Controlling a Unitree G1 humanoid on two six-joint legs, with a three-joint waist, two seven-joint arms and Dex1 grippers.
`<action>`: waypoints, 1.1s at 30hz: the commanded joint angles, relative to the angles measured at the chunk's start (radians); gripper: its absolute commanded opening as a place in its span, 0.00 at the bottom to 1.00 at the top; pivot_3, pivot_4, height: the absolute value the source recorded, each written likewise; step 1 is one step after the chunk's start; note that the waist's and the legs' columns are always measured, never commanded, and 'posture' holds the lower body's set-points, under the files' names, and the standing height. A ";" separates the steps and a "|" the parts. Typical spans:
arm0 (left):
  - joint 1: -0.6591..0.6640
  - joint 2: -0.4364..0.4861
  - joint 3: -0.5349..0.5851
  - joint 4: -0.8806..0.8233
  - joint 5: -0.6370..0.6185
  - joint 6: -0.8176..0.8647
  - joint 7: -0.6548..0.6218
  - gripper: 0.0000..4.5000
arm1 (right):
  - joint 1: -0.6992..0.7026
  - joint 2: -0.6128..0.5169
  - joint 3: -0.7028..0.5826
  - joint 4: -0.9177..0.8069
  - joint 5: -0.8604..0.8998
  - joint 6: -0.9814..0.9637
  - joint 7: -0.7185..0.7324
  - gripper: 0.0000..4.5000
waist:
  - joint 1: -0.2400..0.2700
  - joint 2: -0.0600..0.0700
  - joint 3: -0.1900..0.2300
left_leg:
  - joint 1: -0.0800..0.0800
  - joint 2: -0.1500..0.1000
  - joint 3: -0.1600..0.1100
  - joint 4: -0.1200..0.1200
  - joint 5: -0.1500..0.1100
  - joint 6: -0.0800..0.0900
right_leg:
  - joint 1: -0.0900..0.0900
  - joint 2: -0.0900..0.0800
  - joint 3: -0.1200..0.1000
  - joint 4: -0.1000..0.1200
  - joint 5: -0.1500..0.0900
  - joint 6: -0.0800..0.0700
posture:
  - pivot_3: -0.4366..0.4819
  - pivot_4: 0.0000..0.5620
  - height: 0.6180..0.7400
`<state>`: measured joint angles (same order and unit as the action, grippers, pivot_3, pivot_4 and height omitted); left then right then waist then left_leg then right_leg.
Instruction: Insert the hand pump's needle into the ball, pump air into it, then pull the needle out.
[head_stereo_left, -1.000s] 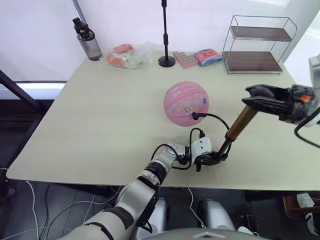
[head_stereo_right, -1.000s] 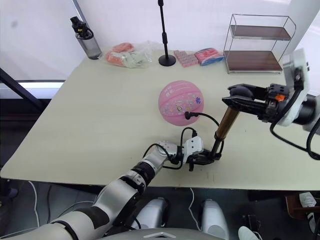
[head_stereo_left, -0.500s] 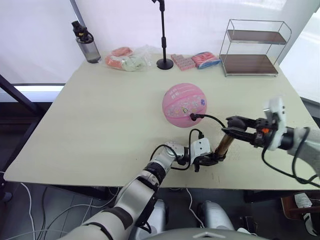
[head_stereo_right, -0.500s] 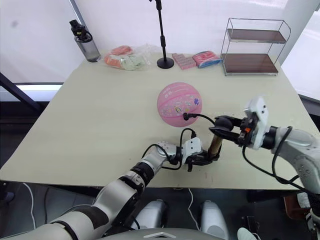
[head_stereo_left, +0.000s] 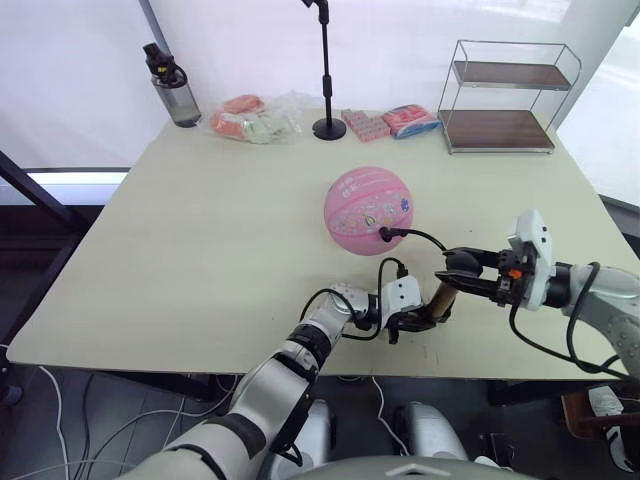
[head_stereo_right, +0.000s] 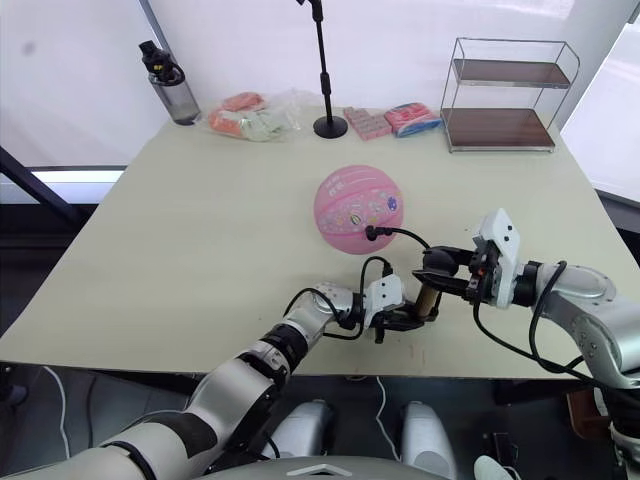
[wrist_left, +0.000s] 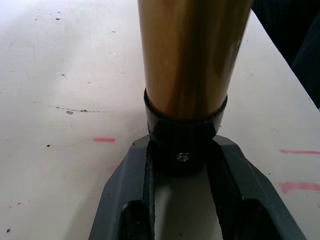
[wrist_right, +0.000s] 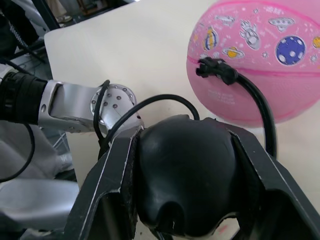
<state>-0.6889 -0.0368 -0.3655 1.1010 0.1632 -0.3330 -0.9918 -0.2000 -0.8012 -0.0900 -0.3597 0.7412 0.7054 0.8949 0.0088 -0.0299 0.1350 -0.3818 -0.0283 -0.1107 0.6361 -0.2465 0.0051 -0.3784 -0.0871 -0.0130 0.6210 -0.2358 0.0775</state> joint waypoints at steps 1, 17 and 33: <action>0.078 0.055 -0.046 0.138 0.079 0.110 0.002 0.23 | -0.078 -0.063 -0.123 -0.032 0.113 0.065 0.029 0.43 | 0.001 0.005 0.005 | 0.000 0.000 0.000 0.000 0.000 0.000 | 0.000 0.000 0.000 0.000 0.001 0.002 | 0.48 0.27 0.93; 0.076 0.049 -0.047 0.141 0.078 0.111 0.005 0.23 | -0.358 -0.210 -0.329 0.038 0.403 0.270 -0.038 0.43 | 0.003 0.005 0.011 | -0.001 -0.001 0.000 0.000 0.001 0.001 | -0.001 -0.002 -0.001 0.000 0.001 0.002 | 0.48 0.27 0.93; 0.075 0.046 -0.046 0.141 0.075 0.112 0.005 0.23 | -0.205 -0.116 -0.259 -0.042 0.391 0.268 -0.065 0.43 | 0.004 0.006 0.011 | -0.002 -0.002 0.000 0.000 0.001 0.002 | -0.001 -0.002 -0.001 -0.001 0.001 0.002 | 0.48 0.27 0.93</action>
<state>-0.6946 -0.0432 -0.3635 1.0977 0.1531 -0.3332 -1.0039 -0.4259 -0.9316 -0.3619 -0.3785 1.1358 0.9799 0.8254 0.0129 -0.0240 0.1464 -0.3836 -0.0301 -0.1111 0.6361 -0.2455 0.0067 -0.3791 -0.0888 -0.0139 0.6205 -0.2348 0.0794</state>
